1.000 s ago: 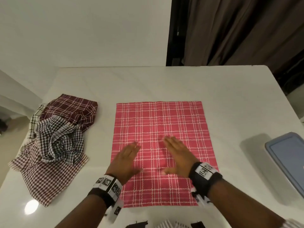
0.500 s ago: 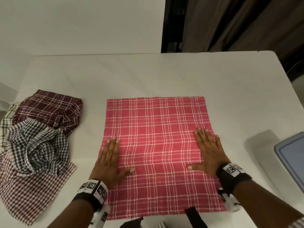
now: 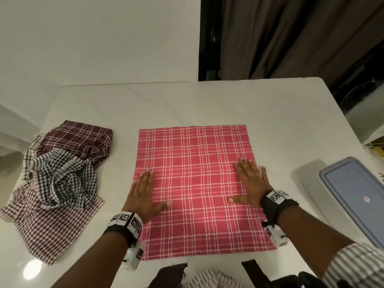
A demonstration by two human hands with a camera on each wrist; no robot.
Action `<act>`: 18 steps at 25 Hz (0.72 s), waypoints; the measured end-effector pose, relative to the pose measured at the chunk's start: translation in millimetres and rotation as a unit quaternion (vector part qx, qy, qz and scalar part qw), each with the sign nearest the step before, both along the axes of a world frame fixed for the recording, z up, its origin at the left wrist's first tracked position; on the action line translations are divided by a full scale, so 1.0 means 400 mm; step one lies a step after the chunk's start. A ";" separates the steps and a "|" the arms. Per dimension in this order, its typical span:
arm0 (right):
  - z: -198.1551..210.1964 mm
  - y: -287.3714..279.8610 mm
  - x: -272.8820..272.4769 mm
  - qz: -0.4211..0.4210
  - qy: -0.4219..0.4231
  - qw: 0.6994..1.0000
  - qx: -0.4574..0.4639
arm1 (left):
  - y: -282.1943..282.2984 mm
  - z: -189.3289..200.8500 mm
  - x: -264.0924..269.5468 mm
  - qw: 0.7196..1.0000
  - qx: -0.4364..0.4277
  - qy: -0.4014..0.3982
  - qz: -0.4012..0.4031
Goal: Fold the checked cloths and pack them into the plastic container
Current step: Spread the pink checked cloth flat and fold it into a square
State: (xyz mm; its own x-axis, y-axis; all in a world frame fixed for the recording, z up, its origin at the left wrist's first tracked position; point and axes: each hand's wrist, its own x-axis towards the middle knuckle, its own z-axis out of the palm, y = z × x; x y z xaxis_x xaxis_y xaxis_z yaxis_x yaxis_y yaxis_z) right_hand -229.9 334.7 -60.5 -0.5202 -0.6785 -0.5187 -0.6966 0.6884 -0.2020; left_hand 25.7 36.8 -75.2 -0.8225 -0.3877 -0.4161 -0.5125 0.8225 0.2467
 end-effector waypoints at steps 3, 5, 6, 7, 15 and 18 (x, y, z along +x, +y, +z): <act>0.032 -0.007 0.087 0.033 0.019 0.994 -0.104 | 0.095 0.046 0.020 0.997 0.003 0.069 -0.024; 0.042 -0.008 0.169 0.083 -0.010 0.986 -0.146 | 0.174 0.065 0.038 0.992 0.027 0.118 -0.046; 0.040 -0.002 0.210 0.113 -0.021 0.982 -0.150 | 0.210 0.069 0.047 0.991 0.042 0.117 -0.052; 0.035 0.008 0.245 0.143 -0.027 0.979 -0.141 | 0.241 0.070 0.059 0.992 0.054 0.097 -0.058; -0.010 0.086 0.334 0.214 0.020 0.976 -0.047 | 0.289 0.019 0.162 0.992 -0.014 0.042 -0.115; -0.023 0.099 0.356 0.187 0.047 0.978 -0.076 | 0.281 0.003 0.190 0.991 -0.058 0.069 -0.093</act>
State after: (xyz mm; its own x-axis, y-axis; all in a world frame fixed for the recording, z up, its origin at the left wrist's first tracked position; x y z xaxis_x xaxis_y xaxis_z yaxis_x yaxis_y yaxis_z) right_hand -87.5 374.5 -69.5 -0.2615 -0.8960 -0.3590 -0.9141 0.3493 -0.2059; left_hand 101.5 149.4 -73.9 -0.9308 -0.2618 -0.2552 -0.3161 0.9270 0.2020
